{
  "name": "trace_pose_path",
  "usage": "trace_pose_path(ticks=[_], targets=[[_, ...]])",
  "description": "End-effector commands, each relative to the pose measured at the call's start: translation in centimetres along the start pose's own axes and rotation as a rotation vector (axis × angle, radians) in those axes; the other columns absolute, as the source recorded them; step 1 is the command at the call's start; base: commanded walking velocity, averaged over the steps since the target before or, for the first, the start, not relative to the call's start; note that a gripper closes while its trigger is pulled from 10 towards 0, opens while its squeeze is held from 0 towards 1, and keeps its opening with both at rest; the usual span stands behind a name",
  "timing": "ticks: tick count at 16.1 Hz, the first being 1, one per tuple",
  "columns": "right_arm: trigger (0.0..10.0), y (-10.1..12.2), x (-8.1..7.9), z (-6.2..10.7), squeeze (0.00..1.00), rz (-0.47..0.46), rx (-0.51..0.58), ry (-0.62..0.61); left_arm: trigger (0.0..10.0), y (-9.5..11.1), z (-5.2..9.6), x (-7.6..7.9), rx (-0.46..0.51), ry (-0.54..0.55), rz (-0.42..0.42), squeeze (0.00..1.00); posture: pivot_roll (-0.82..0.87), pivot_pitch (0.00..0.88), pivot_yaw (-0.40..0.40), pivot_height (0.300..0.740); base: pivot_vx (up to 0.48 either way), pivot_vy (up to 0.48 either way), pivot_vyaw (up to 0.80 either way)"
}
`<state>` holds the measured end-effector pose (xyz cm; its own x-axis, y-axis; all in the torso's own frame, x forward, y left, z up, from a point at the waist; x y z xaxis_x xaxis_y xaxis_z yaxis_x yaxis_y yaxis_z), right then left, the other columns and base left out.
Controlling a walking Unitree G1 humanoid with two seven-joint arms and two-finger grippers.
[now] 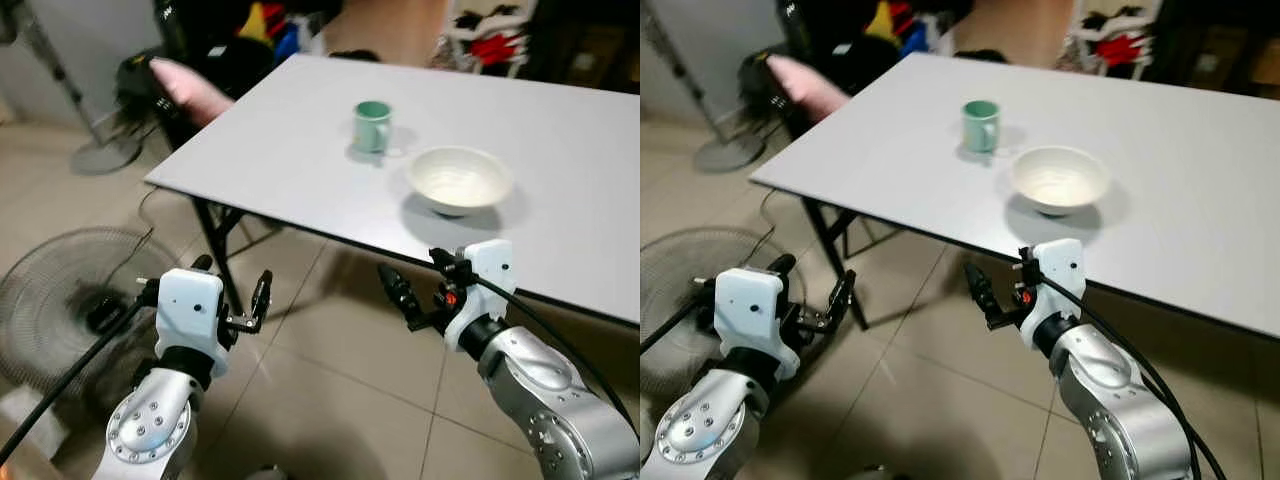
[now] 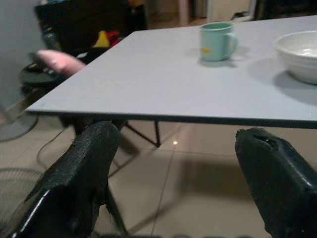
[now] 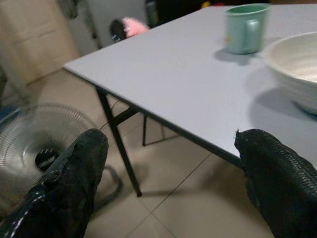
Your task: Setting the table
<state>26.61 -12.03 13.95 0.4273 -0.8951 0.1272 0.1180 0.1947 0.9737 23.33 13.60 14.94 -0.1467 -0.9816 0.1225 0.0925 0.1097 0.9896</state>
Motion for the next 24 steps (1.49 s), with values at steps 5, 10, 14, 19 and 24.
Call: trace_pose_path(ticks=[5,10,14,19,24], targets=[[10.0,1.5,-0.7,-0.2,0.0,0.003,0.088,0.049,10.0,1.0,0.5,-0.8,0.039,0.043,-0.031,0.0,-0.06,0.021,0.077,0.74,0.0,0.0,0.8],[10.0,1.2,-0.6,0.0,0.0,-0.067,0.099,0.034,10.0,1.8,0.6,-0.2,0.063,0.013,-0.037,0.0,-0.05,0.022,0.084,0.74,0.0,0.0,0.32],[10.0,1.4,-0.5,0.1,0.0,-0.061,0.112,0.047,10.0,1.8,0.9,-0.5,0.061,0.039,-0.031,0.0,-0.04,0.021,0.076,0.74,0.0,0.06,0.0],[10.0,1.4,-0.7,0.0,0.0,-0.062,0.11,0.059,10.0,1.7,1.1,-0.8,0.056,0.061,-0.024,0.0,-0.04,0.024,0.07,0.74,0.0,0.206,0.0],[10.0,1.3,-0.6,0.0,0.0,-0.069,0.103,0.047,10.0,1.4,1.0,-1.4,0.035,0.08,-0.02,0.0,-0.04,0.026,0.078,0.74,0.0,0.0,0.0]])
Point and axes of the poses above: a point about 5 cm out from each wrist's last joint towards the gripper, its own z axis pointing back from the gripper into the wrist, its own y axis along the axis of the wrist's last joint, x = y × z, the point moved 4 cm from there along -z, pointing out of the wrist towards the gripper, and after that the axes turned 13 degrees about z, right-handed, at the moved point
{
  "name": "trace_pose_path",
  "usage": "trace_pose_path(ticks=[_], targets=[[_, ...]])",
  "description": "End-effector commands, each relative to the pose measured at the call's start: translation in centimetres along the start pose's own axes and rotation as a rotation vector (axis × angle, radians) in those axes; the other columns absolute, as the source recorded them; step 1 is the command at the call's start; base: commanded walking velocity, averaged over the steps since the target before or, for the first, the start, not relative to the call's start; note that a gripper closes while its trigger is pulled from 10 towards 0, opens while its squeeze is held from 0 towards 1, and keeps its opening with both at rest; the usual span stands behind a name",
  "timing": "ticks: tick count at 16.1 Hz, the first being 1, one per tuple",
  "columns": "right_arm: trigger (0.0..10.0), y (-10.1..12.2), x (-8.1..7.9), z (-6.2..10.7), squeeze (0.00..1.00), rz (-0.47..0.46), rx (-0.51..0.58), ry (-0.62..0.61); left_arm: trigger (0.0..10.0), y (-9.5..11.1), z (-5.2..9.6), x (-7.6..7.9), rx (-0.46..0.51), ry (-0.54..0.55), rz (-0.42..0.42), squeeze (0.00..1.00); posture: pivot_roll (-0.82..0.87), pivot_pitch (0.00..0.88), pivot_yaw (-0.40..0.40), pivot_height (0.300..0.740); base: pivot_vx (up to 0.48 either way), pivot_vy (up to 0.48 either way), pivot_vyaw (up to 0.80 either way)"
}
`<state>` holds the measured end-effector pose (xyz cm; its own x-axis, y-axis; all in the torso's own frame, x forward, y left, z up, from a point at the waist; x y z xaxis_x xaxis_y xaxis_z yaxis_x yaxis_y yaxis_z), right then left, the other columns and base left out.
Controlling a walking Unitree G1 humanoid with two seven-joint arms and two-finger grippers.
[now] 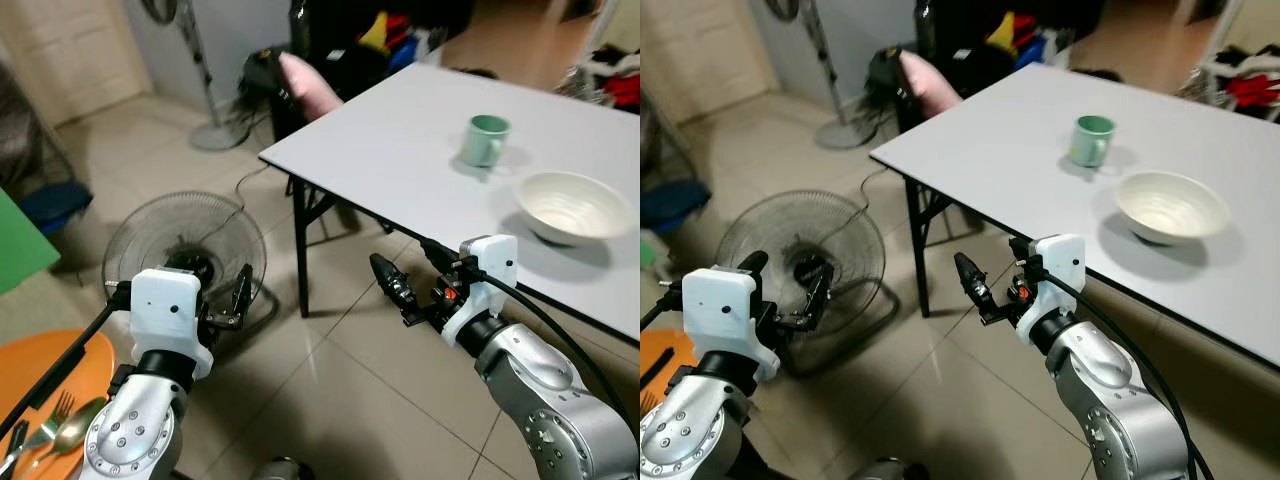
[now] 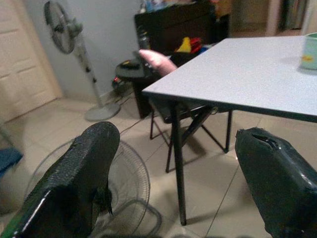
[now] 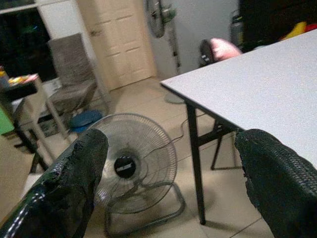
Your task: Setting the table
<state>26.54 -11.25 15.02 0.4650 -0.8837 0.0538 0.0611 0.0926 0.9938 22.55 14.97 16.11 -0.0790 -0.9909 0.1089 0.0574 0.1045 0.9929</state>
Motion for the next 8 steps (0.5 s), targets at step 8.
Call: trace_pose_path(ticks=[8], targets=[[10.0,-0.07,-0.08,-0.03,0.0,-0.013,-0.006,-0.006,10.0,0.03,-0.27,-0.26,-0.013,0.001,-0.017,0.0,-0.04,0.025,0.081,0.74,0.0,0.0,0.0]])
Point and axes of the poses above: a point about 5 cm out from each wrist's last joint towards the gripper, its own z axis pointing back from the gripper into the wrist, its own y axis along the axis of the wrist's last joint, x = y × z, the point moved 4 cm from there along -z, pointing out of the wrist towards the gripper, and after that the axes turned 13 degrees about z, right-handed, at the moved point
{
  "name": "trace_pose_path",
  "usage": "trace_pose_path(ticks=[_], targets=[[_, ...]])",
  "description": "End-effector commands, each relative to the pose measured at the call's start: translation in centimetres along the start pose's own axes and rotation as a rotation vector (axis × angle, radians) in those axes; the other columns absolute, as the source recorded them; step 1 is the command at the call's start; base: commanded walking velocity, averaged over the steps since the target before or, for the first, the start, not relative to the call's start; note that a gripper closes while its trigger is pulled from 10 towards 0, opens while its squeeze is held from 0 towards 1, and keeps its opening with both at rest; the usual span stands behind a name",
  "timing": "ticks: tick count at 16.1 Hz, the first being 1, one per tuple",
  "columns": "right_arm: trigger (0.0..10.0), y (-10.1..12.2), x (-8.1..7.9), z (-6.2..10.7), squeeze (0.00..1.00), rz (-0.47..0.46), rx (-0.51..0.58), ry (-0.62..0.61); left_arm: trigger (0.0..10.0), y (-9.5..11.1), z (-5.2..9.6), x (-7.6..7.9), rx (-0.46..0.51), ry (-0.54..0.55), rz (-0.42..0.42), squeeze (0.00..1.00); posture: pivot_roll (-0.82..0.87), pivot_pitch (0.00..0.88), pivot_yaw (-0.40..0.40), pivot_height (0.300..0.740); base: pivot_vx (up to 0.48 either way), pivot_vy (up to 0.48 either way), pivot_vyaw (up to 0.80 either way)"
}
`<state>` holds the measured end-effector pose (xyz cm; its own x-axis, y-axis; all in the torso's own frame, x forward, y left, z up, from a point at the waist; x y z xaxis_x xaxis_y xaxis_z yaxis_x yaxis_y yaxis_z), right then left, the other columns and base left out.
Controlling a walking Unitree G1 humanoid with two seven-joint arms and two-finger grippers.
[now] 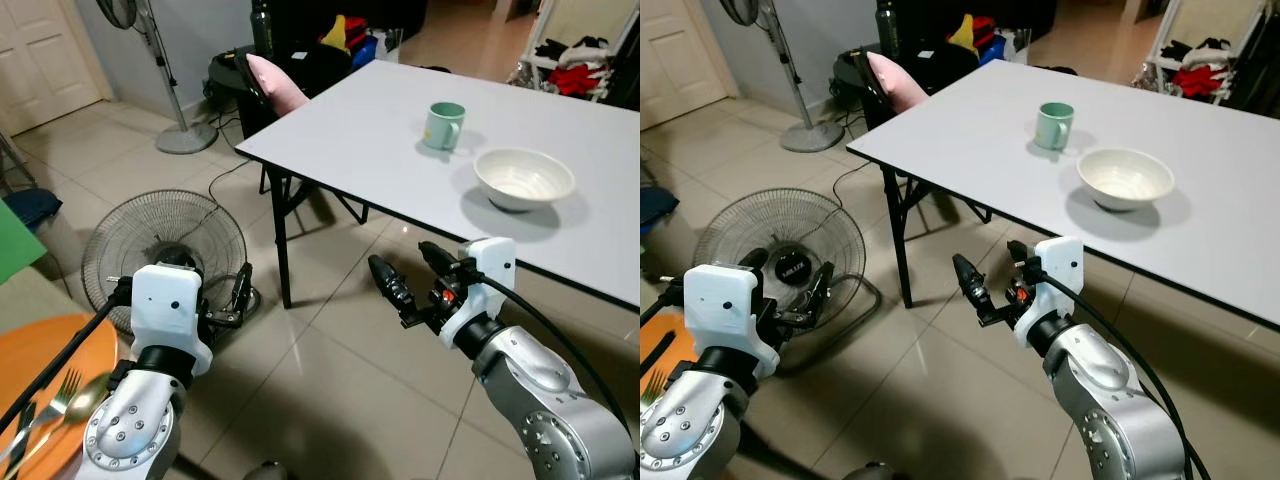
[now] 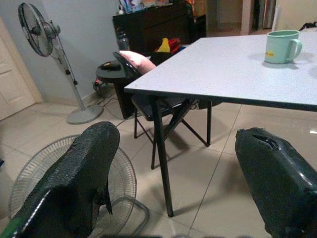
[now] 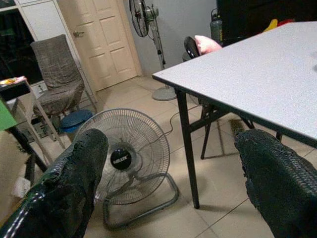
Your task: Setting the table
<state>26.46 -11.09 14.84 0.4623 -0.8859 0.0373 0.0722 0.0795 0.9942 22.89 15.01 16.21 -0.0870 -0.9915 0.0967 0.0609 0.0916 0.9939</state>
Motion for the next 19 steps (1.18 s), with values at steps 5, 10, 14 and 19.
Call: trace_pose_path(ticks=[5,10,14,19], targets=[[10.0,-0.1,0.3,-0.1,0.0,-0.001,-0.014,-0.015,10.0,0.1,0.0,-0.3,-0.003,0.014,0.005,0.0,-0.04,0.023,0.076,0.74,0.0,0.0,0.0],[10.0,-0.2,0.2,-0.2,0.0,0.0,-0.019,-0.01,10.0,0.1,0.0,-0.3,0.002,0.013,0.004,0.0,-0.04,0.016,0.072,0.74,0.0,0.0,0.0],[10.0,-0.2,0.3,-0.2,0.0,-0.002,-0.023,-0.01,10.0,0.4,0.0,-0.4,0.013,0.021,0.014,0.0,-0.04,0.012,0.068,0.74,0.0,0.0,0.0],[10.0,0.4,0.7,-0.5,0.0,-0.006,0.005,-0.03,10.0,1.0,-0.2,-0.9,0.044,0.045,0.016,0.0,-0.03,0.005,0.06,0.74,0.0,0.0,0.0]])
Point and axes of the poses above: a point about 5 cm out from each wrist's last joint towards the gripper, its own z axis pointing back from the gripper into the wrist, its own y axis along the axis of the wrist's last joint, x = y × z, the point moved 4 cm from there along -z, pointing out of the wrist towards the gripper, and after that the axes turned 13 degrees about z, right-handed, at the moved point
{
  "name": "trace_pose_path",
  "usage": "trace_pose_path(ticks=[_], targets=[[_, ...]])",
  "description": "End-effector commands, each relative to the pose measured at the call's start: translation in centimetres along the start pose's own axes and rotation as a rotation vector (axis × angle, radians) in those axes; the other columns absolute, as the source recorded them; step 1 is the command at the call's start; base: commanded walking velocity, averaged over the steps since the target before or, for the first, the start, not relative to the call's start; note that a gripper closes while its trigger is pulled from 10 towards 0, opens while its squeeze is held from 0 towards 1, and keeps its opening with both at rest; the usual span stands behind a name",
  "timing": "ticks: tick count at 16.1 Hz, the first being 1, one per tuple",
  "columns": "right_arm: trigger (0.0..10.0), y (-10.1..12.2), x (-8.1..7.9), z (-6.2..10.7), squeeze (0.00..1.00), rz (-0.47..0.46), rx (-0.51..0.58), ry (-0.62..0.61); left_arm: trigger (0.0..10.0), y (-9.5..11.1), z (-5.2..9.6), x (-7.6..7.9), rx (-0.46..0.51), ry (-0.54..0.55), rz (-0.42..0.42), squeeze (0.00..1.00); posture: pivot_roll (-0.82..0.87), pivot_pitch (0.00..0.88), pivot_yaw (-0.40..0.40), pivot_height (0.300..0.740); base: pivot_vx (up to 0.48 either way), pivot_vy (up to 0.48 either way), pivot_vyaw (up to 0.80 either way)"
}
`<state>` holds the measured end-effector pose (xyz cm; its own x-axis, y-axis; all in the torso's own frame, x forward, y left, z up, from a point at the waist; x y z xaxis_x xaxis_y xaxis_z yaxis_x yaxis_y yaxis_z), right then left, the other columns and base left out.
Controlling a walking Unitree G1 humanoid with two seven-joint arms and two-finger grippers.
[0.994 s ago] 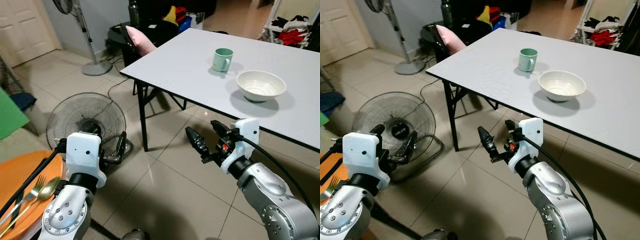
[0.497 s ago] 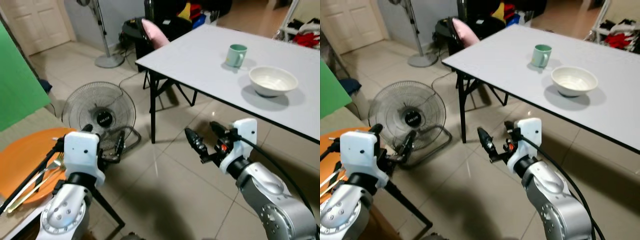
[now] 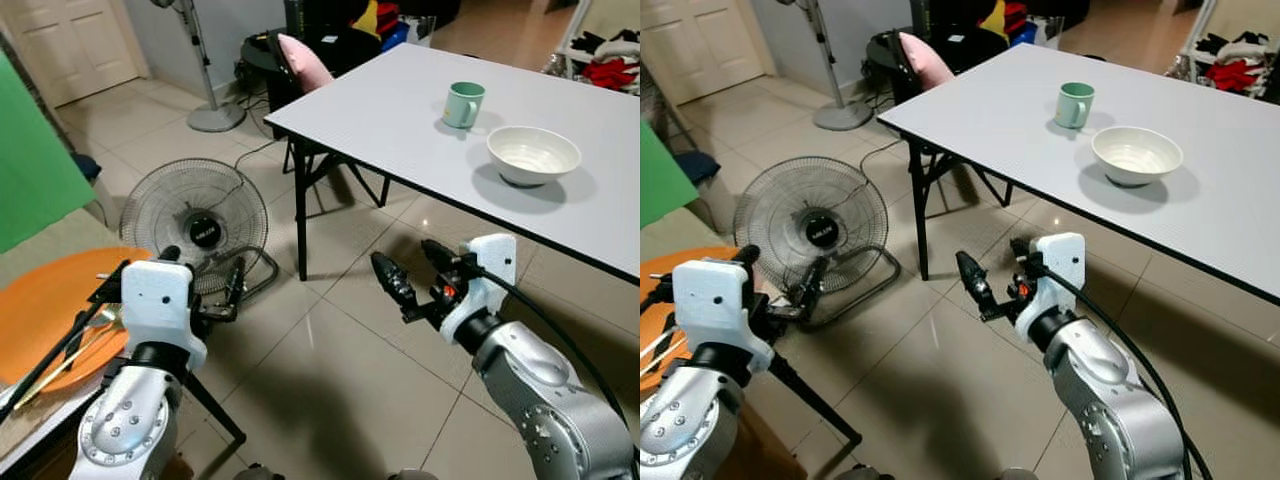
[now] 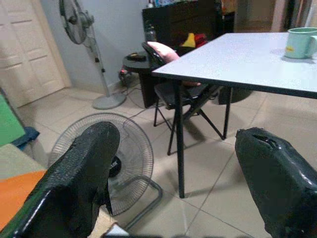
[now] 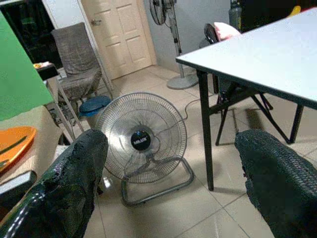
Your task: Setting the table
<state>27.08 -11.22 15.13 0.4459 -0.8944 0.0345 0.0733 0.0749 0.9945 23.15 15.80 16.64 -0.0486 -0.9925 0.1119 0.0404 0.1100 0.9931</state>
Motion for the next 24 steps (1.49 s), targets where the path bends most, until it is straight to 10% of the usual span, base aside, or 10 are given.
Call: trace_pose_path(ticks=[1,24], targets=[[10.0,0.1,0.31,-0.1,0.0,-0.001,0.005,-0.013,10.0,0.62,-0.12,-0.19,0.027,0.008,-0.001,0.0,-0.03,0.005,0.06,0.74,0.0,0.0,0.0],[10.0,-0.09,0.26,-0.25,0.0,-0.017,-0.01,-0.022,10.0,0.74,-0.51,-0.78,0.026,0.021,-0.033,0.0,-0.04,0.015,0.063,0.74,0.0,0.156,0.0]])
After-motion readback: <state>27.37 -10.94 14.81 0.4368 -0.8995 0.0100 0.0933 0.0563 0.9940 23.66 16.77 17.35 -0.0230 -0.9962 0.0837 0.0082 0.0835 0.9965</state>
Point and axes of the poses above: a point about 5 cm out from each wrist's last joint towards the gripper, its own z axis pointing back from the gripper into the wrist, its own y axis along the axis of the wrist's last joint, x = y × z, the point moved 4 cm from there along -z, pointing out of the wrist towards the gripper, and after that the axes turned 13 degrees about z, right-handed, at the moved point
